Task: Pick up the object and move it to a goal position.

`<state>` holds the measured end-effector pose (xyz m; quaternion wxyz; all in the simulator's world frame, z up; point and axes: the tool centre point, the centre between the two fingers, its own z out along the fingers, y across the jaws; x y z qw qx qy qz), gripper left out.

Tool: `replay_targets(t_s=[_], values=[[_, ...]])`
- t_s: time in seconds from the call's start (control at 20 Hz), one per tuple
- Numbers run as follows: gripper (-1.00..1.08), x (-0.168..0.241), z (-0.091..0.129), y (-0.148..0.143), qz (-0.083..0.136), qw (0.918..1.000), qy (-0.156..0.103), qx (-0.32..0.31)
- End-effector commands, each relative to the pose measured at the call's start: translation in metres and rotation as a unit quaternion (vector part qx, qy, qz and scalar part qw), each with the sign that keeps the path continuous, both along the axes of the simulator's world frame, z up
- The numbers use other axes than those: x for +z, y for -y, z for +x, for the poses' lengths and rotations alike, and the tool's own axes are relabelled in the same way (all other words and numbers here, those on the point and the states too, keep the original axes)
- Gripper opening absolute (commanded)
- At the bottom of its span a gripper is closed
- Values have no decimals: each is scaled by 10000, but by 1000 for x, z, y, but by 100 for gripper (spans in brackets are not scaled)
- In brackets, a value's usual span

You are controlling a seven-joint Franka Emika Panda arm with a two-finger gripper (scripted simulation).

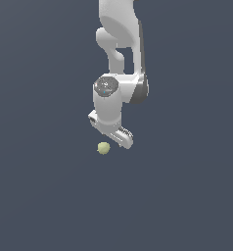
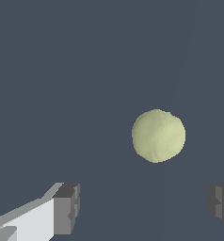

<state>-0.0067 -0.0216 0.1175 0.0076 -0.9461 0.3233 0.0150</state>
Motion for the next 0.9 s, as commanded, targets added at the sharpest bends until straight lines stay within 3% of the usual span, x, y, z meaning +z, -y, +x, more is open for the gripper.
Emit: replay_targets(t_s=[0.0,0.45,0.85], values=[[100,-5,0,7,-20,9991,9,-418],[100,-21,-1,30,-95,9846,48,-1747],[100,-29,-2,41,-137,9707,76,-2396]])
